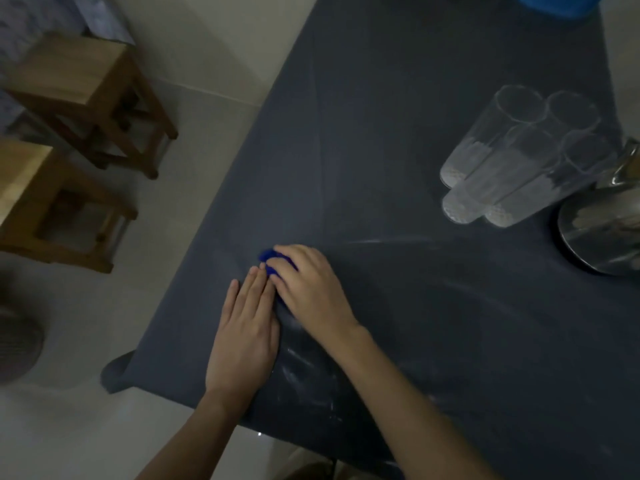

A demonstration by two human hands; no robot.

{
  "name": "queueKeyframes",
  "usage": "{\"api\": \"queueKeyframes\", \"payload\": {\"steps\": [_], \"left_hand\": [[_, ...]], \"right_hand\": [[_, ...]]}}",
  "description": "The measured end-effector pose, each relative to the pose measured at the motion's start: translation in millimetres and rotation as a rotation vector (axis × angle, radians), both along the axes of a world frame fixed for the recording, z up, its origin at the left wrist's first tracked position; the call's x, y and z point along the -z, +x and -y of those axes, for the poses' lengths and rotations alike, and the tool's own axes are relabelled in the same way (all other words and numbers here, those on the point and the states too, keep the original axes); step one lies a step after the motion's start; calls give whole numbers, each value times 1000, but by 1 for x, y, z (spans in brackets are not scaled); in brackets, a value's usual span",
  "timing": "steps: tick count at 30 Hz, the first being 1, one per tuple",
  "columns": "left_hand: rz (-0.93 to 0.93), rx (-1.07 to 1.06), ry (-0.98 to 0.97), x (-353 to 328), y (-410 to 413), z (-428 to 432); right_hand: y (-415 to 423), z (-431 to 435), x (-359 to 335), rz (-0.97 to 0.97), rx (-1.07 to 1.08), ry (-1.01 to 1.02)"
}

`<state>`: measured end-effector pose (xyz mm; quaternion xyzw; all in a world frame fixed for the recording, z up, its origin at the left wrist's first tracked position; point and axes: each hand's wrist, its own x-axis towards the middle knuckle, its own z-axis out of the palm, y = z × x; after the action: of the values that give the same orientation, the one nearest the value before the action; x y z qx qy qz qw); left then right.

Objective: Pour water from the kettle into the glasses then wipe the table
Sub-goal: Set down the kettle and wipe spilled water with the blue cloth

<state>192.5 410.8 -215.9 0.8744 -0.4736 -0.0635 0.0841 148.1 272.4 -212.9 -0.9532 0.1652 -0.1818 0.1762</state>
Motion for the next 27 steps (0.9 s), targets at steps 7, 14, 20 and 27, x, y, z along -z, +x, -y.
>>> {"api": "queueKeyframes", "payload": {"steps": [7,14,20,27], "left_hand": [[-10,-16,-21,-3,0,0],[-17,-26,-23,-3,-1,1],[-34,-22,-15,-3,1,0],[-58,-23,-58,-1,1,0]], "right_hand": [[-131,82,-8,-147,143,-53],[-135,65,-5,-61,409,27],[-93,-41,-1,-109,180,69],[-192,-33,11,-135,64,40]]}}
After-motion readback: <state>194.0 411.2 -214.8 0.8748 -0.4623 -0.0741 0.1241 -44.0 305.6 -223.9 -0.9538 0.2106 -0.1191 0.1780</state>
